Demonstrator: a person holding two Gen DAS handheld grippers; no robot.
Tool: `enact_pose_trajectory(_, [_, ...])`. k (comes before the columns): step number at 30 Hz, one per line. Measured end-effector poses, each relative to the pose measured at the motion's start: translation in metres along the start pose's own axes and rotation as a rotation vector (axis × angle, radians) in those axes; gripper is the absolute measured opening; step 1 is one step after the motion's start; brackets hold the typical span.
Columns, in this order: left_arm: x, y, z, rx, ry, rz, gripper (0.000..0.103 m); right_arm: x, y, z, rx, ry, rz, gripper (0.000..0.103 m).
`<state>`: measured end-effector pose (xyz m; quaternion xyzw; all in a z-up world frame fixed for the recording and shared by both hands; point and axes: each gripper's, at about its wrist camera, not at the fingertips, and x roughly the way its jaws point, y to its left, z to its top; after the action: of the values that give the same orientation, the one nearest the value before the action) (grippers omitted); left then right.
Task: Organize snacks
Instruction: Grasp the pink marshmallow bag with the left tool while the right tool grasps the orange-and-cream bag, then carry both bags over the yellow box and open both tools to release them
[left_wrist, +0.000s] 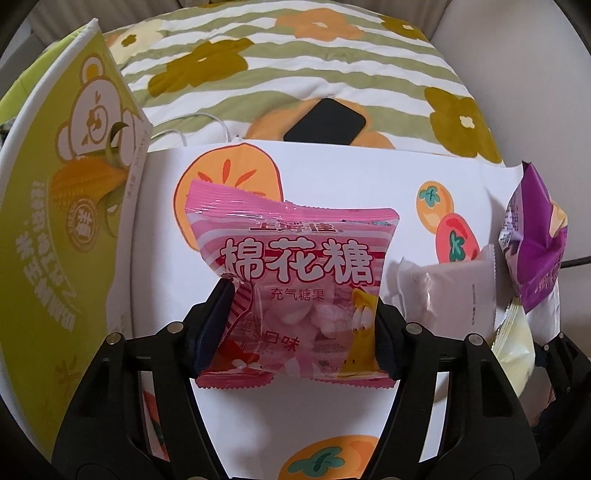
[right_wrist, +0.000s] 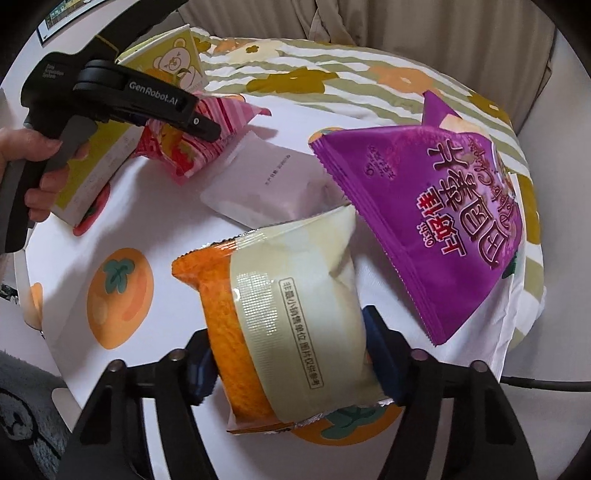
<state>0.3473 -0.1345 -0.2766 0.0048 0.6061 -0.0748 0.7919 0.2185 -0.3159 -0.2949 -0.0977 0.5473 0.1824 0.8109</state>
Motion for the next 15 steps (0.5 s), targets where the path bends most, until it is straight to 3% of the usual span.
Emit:
enact_pose_trajectory(8, [-0.028,0.000,-0.014,0.014,-0.028,-0.022,0.063,-0.019,0.015,-0.001,0.020,-0.030,0.019,0.063])
enact_pose_trajectory(15, [-0.094,-0.001,-0.027,0.063,-0.130,-0.068,0.063,-0.057,0.037,0.012,0.065,-0.105,0.017,0.063])
